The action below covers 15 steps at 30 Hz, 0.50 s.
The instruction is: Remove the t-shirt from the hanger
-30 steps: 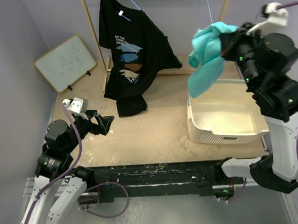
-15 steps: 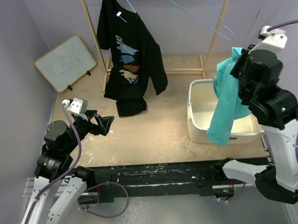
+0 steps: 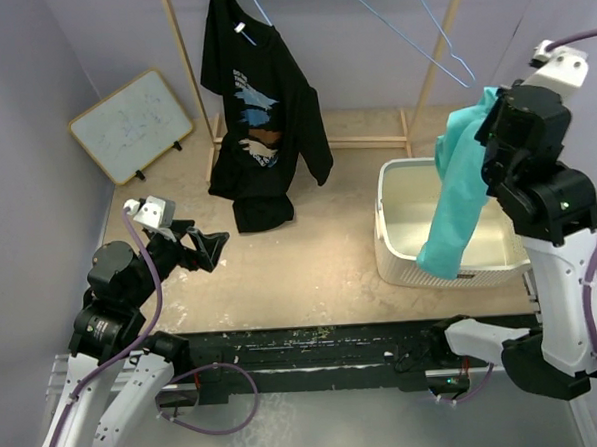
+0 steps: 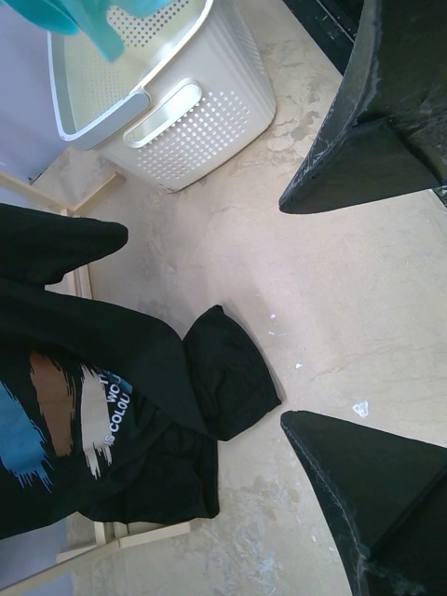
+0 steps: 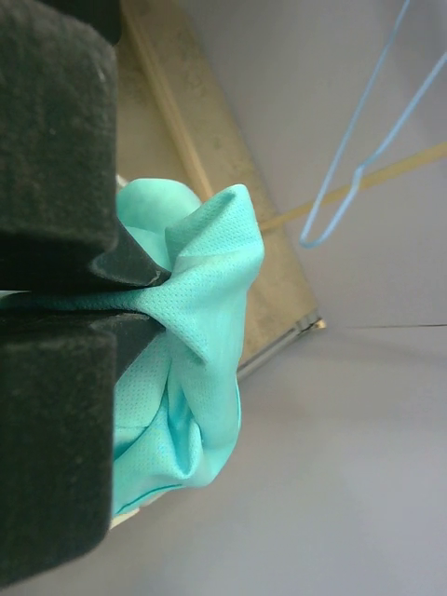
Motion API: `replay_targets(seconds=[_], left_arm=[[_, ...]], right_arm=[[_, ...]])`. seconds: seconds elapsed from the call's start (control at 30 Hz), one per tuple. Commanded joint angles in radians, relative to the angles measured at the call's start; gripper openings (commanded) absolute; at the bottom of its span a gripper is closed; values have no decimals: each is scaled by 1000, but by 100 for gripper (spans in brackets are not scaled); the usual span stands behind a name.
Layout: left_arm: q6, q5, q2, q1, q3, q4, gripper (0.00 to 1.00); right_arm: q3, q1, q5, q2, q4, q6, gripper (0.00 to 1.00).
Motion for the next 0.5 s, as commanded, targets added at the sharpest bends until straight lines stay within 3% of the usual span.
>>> replay_targets(seconds=[0.0, 0.27, 0.47], left_arm=[[-11, 17, 3, -1, 8, 32, 89], [-13, 19, -6, -2, 7, 30, 89], [-13, 18, -6, -1, 7, 30, 89]], right_arm=[[139, -6, 82, -16, 50, -51, 0], [70, -7, 134, -28, 128, -51, 0], [2, -7, 52, -19, 107, -33, 0]])
